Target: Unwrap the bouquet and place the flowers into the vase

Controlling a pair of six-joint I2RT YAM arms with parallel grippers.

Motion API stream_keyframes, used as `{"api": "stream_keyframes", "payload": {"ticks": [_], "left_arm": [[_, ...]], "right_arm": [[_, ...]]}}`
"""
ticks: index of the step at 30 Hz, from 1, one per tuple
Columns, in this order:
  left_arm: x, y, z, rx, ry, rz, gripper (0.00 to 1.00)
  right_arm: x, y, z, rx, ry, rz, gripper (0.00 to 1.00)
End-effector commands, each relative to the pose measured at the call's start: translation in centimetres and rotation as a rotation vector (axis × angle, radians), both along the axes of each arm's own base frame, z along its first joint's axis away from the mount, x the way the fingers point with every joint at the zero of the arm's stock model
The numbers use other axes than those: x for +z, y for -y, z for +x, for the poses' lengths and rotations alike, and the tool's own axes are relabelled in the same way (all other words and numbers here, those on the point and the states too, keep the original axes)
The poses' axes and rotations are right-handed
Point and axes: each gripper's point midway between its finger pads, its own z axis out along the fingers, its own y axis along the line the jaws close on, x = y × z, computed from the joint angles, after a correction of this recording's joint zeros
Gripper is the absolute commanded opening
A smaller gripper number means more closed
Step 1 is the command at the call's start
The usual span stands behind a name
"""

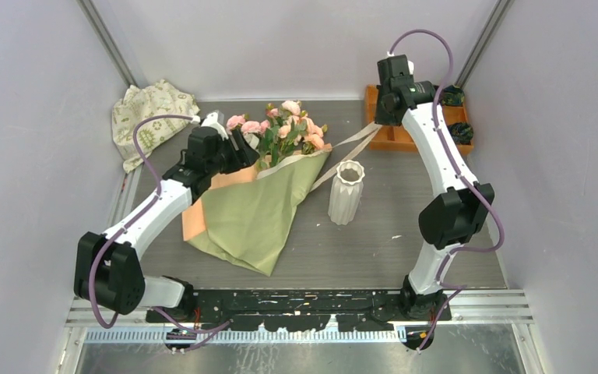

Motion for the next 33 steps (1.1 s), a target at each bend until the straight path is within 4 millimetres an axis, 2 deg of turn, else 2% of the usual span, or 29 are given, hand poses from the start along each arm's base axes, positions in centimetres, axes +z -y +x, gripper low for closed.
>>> {"api": "stream_keyframes", "payload": {"ticks": [1, 4, 7, 10, 11, 14, 17, 22, 24, 33], "left_arm": [[0.7, 0.5, 0.4, -0.007, 0.035, -0.018, 0.65], [0.4, 0.4, 0.2, -0.009, 0.027, -0.012, 0.65], [0.4, 0.2, 0.0, -0.006, 0.029, -0.003, 0.65], [0.1, 0.0, -0.2, -0.003, 0.024, 0.009, 0.65], [0.0, 0.0, -0.2, -0.001, 0.021, 0.011, 0.64], [-0.2, 0.0, -0.1, -0.003, 0.015, 0.011, 0.64], [-0.1, 0.2, 0.1, -0.005, 0.012, 0.008, 0.64], [0.5, 0.0, 0.0, -0.006, 0.019, 0.015, 0.64], [0.5, -0.1, -0.1, -0.003, 0.023, 0.017, 0.64], [0.0, 0.1, -0.1, -0.023, 0.014, 0.028, 0.64]], "right_arm": [[2.7, 4.1, -1.9, -0.149, 0.060, -0.064, 0.28], [2.1, 7.1, -2.7, -0.247, 0.027, -0.137, 0.33], [1.7, 10.2, -3.6, -0.349, 0.004, -0.190, 0.33], [1.8, 11.9, -4.0, -0.396, 0.009, -0.192, 0.34], [2.0, 11.2, -3.8, -0.366, 0.022, -0.161, 0.36], [2.2, 6.7, -2.0, -0.181, 0.075, 0.046, 0.49], [0.9, 3.3, -0.5, -0.051, 0.041, 0.164, 0.52], [-1.1, -0.5, 2.3, 0.103, -0.030, 0.253, 0.52], [-1.7, -2.2, 3.0, 0.165, -0.064, 0.314, 0.56], [-6.6, -6.1, 4.3, 0.253, -0.213, 0.416, 0.59]]}}
